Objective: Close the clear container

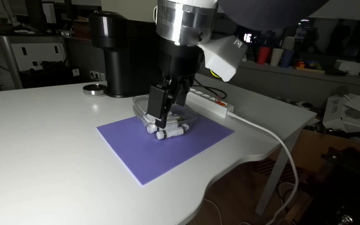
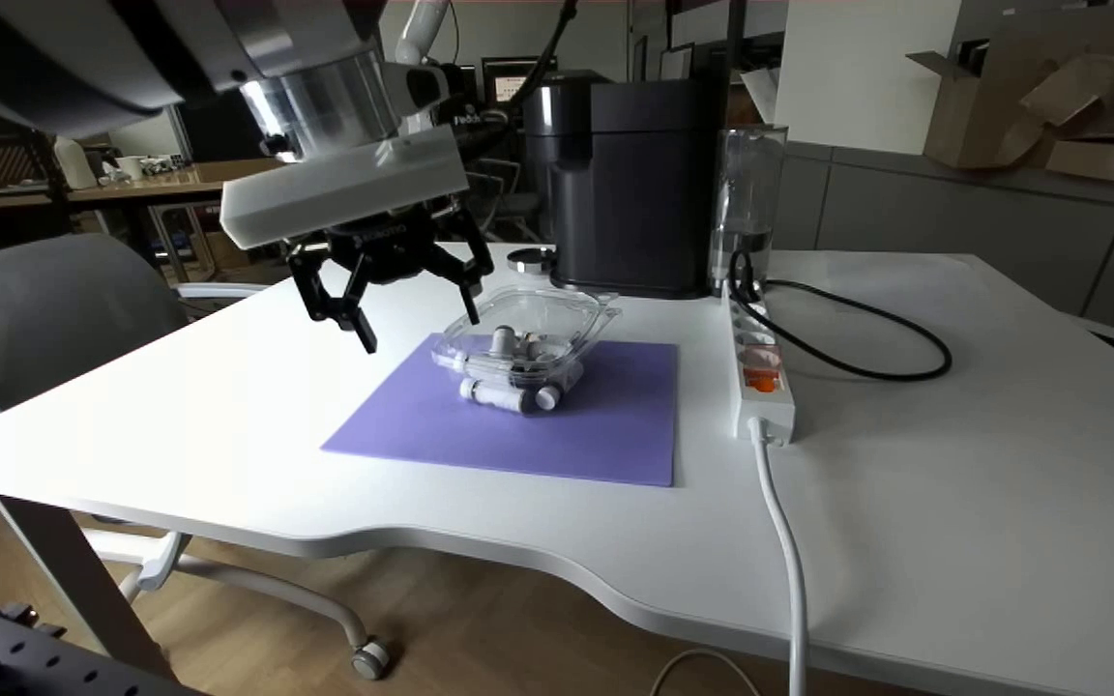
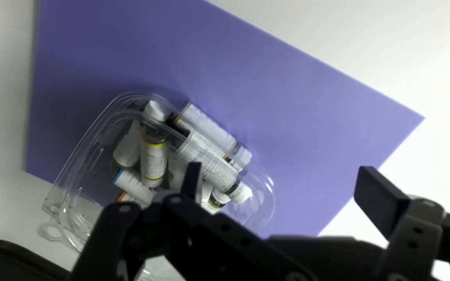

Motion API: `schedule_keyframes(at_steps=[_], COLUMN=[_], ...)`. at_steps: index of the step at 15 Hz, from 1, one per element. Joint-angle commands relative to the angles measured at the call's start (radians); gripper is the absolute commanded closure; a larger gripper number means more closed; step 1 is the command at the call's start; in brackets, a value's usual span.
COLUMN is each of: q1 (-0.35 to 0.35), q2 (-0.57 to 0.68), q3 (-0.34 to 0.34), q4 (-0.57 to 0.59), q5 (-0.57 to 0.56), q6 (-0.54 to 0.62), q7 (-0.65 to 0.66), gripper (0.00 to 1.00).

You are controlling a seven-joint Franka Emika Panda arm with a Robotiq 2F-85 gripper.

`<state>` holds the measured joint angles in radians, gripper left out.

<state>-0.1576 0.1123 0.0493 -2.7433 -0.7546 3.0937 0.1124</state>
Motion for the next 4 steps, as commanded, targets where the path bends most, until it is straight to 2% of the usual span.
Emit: schedule_keyframes(at_steps=[1,2,3,4], q1=[0.047,0.057,0.008,0.033], q2=[-0.087,-0.109,-0.095,-0.051], q3=[-0.018,-0.02,0.034,0.001], q4=[-0.061,-0.067,-0.032,-0.033], q5=[0.165,0.207,0.206,0.176], q6=[-0.03,-0.041,-0.057,-0.02], q7=[-0.158,-0.196,-0.2,-0.166], gripper=[0.0,0.0,0.0,0.0])
